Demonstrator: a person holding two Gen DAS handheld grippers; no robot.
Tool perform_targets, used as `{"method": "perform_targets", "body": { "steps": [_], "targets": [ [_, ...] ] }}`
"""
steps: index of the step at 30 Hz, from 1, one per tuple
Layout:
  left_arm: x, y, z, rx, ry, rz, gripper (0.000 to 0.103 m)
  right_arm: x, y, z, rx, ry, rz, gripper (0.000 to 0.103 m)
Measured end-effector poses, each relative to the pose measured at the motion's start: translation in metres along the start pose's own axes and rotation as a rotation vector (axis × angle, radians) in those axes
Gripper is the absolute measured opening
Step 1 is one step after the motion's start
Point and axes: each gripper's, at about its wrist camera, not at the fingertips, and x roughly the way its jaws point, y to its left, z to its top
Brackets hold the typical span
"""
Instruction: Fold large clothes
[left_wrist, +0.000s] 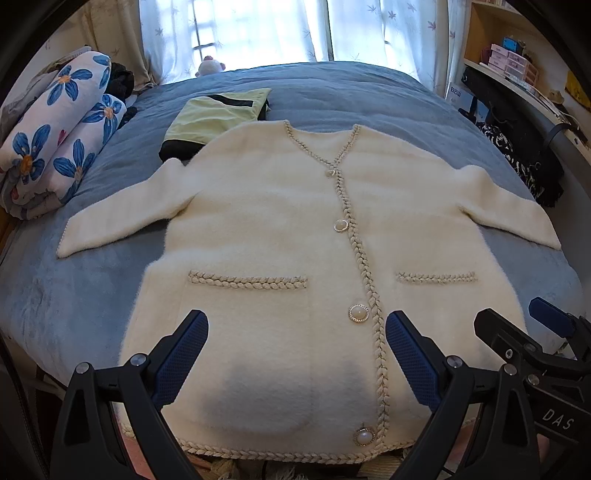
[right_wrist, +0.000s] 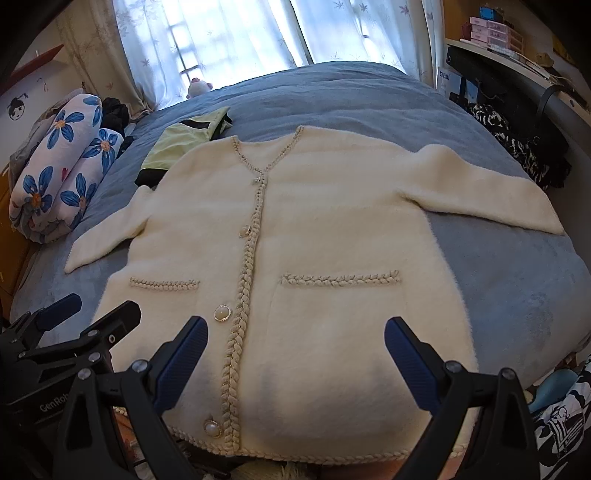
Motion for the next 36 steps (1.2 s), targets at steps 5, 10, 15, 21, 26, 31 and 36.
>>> {"method": "perform_targets", "body": {
  "steps": [5,10,15,21,26,31,36],
  "targets": [
    [0.0,-0.003,0.003,0.013,-0.008,-0.001,0.096,0.003,-0.007,0.002,0.02,0.003,0.016,0.097],
    [0.002,-0.012,0.01,0.047,-0.027,0.004,0.096,0.002,-0.019,0.006,0.049,-0.014,0.019,0.097],
    [0.004,-0.026,0.023,0.084,-0.049,0.01,0.096,-0.004,-0.037,0.015,0.094,-0.062,0.016,0.097],
    [0.0,-0.053,0.049,0.124,-0.12,-0.01,0.096,-0.01,-0.066,0.033,0.143,-0.106,0.012,0.097],
    [-0.007,-0.082,0.074,0.182,-0.204,-0.081,0.096,-0.021,-0.09,0.053,0.156,-0.153,-0.02,0.097],
    [-0.011,-0.119,0.097,0.245,-0.256,-0.119,0.096,-0.04,-0.12,0.08,0.16,-0.243,-0.105,0.097],
    [-0.008,-0.146,0.117,0.295,-0.278,-0.132,0.096,-0.054,-0.157,0.105,0.188,-0.307,-0.184,0.097]
  ]
}}
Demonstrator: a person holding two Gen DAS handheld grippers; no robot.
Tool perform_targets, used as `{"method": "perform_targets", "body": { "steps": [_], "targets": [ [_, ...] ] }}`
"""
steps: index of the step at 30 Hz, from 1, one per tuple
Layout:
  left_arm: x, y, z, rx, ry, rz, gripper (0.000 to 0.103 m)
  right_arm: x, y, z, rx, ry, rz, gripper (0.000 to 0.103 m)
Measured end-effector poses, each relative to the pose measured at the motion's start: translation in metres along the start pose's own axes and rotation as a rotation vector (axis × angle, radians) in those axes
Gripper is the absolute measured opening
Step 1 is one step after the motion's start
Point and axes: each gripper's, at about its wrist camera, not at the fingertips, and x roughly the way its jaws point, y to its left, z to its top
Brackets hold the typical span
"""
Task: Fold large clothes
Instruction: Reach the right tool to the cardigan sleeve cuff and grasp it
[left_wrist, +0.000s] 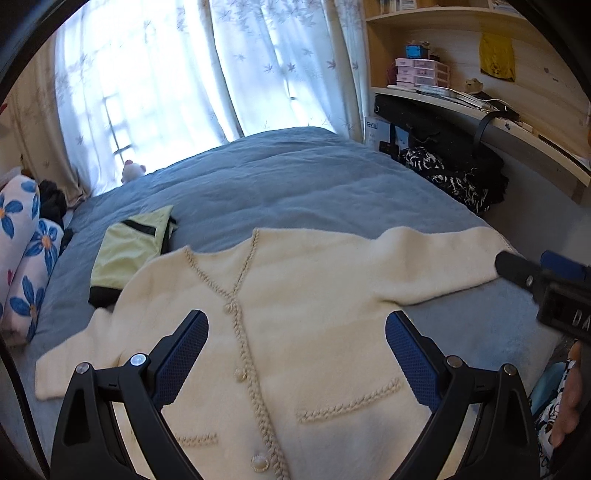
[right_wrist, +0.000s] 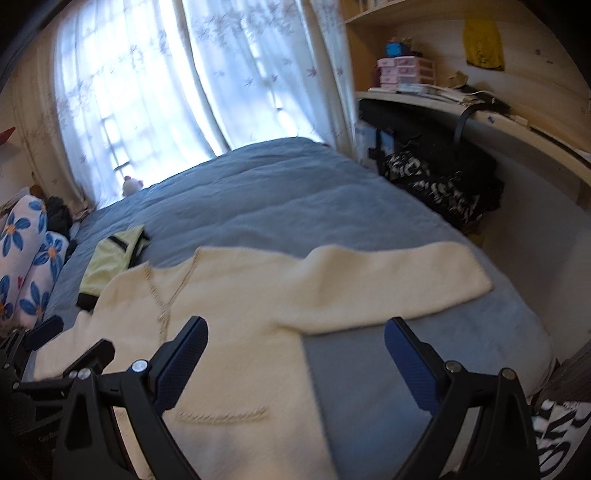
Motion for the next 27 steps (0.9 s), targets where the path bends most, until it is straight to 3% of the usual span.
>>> {"method": "perform_targets", "body": {
  "steps": [5,9,18,23,27],
  "targets": [
    [0.01,-0.016,0.019,0.026,-0.049,0.021,0.096,0.006,-0.034,0.027,0.031,-0.063,-0.085,0.097],
    [0.024,-0.023,0.033,0.016,-0.051,0.012,0.096,0.025,-0.061,0.042,0.092,-0.055,-0.135,0.097],
    [0.065,-0.033,0.051,-0.03,-0.022,-0.001,0.096,0.099,-0.113,0.034,0.229,0.087,-0.19,0.096],
    [0.098,-0.042,0.055,-0.052,0.014,-0.005,0.096,0.141,-0.148,0.015,0.331,0.188,-0.202,0.086],
    [0.13,-0.052,0.058,-0.064,0.005,0.03,0.096,0.169,-0.182,-0.006,0.446,0.256,-0.222,0.072]
  ]
}}
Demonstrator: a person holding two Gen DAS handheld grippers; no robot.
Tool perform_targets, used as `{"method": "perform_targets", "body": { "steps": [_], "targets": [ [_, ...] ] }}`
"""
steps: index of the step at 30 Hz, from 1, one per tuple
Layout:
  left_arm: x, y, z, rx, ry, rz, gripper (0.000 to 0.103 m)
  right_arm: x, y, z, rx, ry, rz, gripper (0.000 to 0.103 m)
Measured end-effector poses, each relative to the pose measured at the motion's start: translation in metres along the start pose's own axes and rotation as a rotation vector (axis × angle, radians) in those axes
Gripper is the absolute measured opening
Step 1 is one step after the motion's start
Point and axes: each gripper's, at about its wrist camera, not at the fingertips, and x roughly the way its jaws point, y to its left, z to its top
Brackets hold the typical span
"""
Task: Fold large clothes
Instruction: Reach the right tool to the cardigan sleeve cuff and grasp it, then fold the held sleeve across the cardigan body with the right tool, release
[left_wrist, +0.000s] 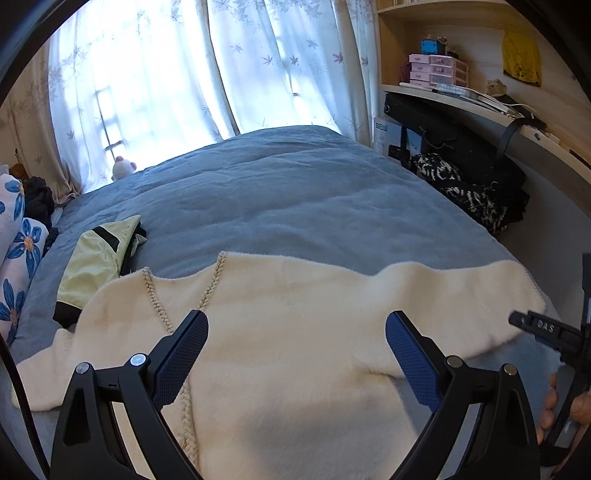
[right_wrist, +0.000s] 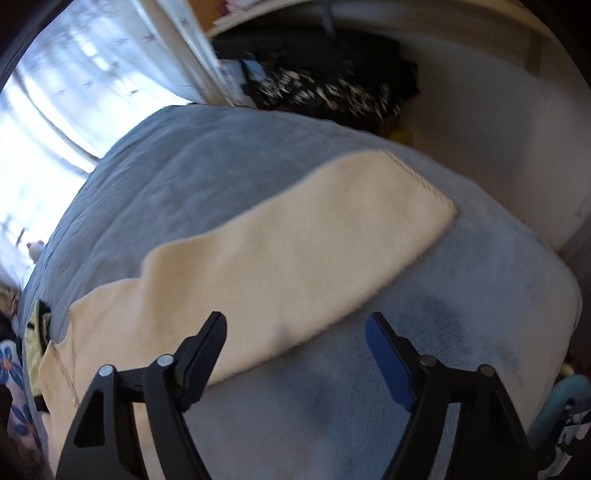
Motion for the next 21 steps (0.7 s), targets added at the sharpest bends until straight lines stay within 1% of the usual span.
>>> {"method": "perform_targets", "body": {
  "steps": [1,3,7,12,14,15,16,17,19,21],
  "targets": [
    [0.005,-0.001,-0.001,-0.002,-0.003,0.008,0.096,0.006,-0.006,-0.001,0.025,0.012,0.0,0.07],
    [0.022,-0.005,-0.004,-0.009,0.003,0.034,0.096,0.021,-0.024,-0.001,0.096,0.04,0.006,0.068],
    [0.053,-0.01,-0.011,-0.023,0.03,0.072,0.096,0.043,-0.048,-0.001,0.193,0.059,0.016,0.064],
    [0.07,-0.008,-0.026,-0.044,0.082,0.058,0.096,0.063,-0.065,0.007,0.311,0.041,0.052,0.062],
    [0.069,-0.004,-0.03,-0.049,0.088,0.048,0.096,0.068,-0.066,0.013,0.326,0.025,0.045,0.051],
    [0.067,-0.001,-0.032,-0.051,0.09,0.041,0.096,0.07,-0.066,0.016,0.325,0.019,0.043,0.036],
    [0.064,0.002,-0.034,-0.053,0.089,0.039,0.096,0.071,-0.066,0.019,0.327,0.015,0.05,0.018],
    [0.06,0.006,-0.036,-0.058,0.088,0.041,0.096,0.071,-0.067,0.023,0.333,0.008,0.061,0.011],
    [0.051,0.019,-0.042,-0.076,0.084,0.049,0.096,0.055,-0.06,0.027,0.32,-0.052,0.096,0.009],
    [0.042,0.033,-0.048,-0.102,0.086,0.053,0.096,0.026,-0.041,0.026,0.245,-0.153,0.139,0.008]
  ]
}}
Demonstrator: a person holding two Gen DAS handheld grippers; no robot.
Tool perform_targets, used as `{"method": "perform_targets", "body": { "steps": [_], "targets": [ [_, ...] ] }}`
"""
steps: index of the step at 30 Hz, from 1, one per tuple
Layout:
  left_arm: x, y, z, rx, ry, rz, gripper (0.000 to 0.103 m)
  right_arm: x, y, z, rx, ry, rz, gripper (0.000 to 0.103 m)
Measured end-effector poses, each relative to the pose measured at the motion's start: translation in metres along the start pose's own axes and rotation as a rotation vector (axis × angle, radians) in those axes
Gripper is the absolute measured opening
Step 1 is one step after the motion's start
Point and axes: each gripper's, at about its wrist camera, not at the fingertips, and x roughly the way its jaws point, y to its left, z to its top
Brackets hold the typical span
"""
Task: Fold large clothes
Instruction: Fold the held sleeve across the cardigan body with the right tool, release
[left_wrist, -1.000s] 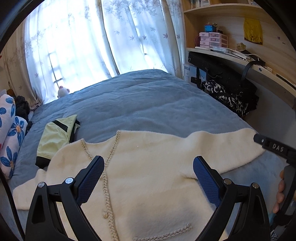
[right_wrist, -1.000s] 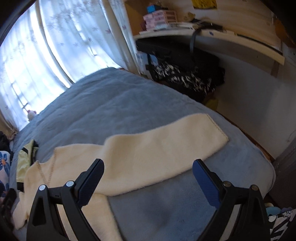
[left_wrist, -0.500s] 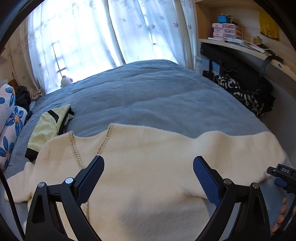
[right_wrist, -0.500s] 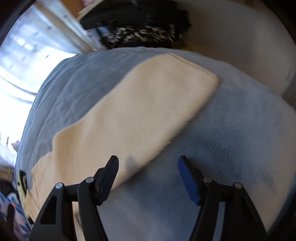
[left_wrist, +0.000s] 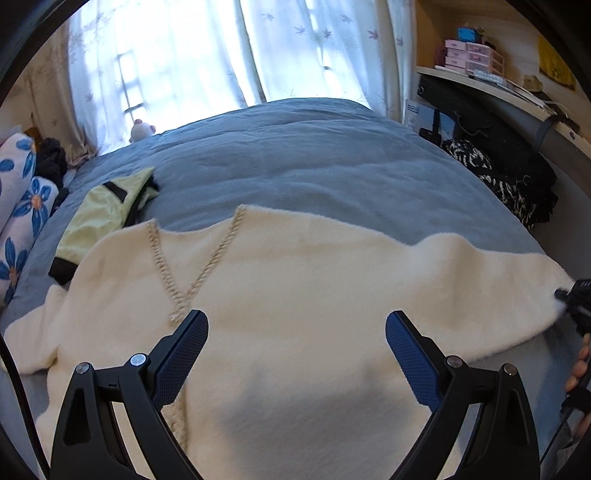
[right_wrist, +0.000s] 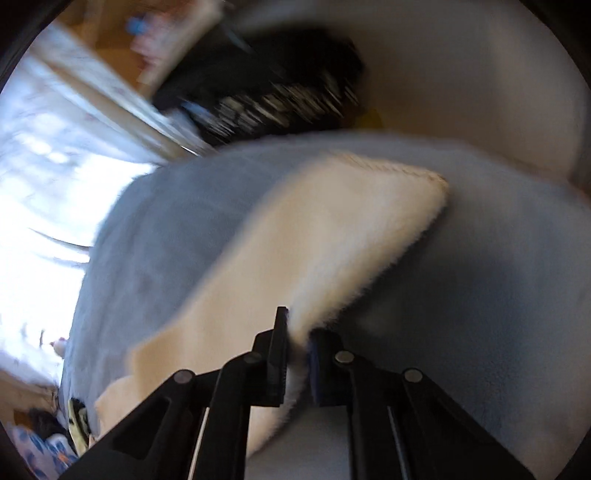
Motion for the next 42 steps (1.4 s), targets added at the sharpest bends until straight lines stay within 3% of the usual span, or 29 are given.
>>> {"method": "perform_targets", "body": {
  "steps": [4,8,12,15,19,22,28,35,42],
  "targets": [
    [-0.013,0.042,-0.012,-0.061,0.015,0.013,0.096,-0.05,0.068,-0.016,-0.199,-0.076,0.177,0.008],
    [-0.028,0.086,-0.024,-0.12,0.017,0.043,0.096,-0.097,0.159,-0.073,-0.526,-0.096,0.341,0.008],
    [-0.038,0.12,-0.036,-0.15,0.013,0.072,0.096,-0.097,0.214,-0.156,-0.769,0.027,0.408,0.009],
    [-0.036,0.141,-0.048,-0.166,0.044,0.084,0.096,-0.069,0.226,-0.217,-0.875,0.179,0.343,0.02],
    [-0.025,0.155,-0.062,-0.184,0.109,0.062,0.096,-0.033,0.201,-0.272,-0.79,0.424,0.302,0.026],
    [-0.016,0.157,-0.07,-0.204,0.149,0.02,0.096,-0.025,0.176,-0.289,-0.705,0.502,0.285,0.028],
    [-0.011,0.13,-0.074,-0.138,0.16,-0.05,0.096,-0.048,0.146,-0.285,-0.642,0.484,0.305,0.034],
    [-0.002,0.063,-0.07,0.047,0.182,-0.138,0.096,-0.064,0.134,-0.261,-0.56,0.387,0.237,0.038],
    [0.026,-0.01,-0.07,0.205,0.219,-0.141,0.096,-0.082,0.118,-0.231,-0.534,0.268,0.189,0.038]
  ]
}}
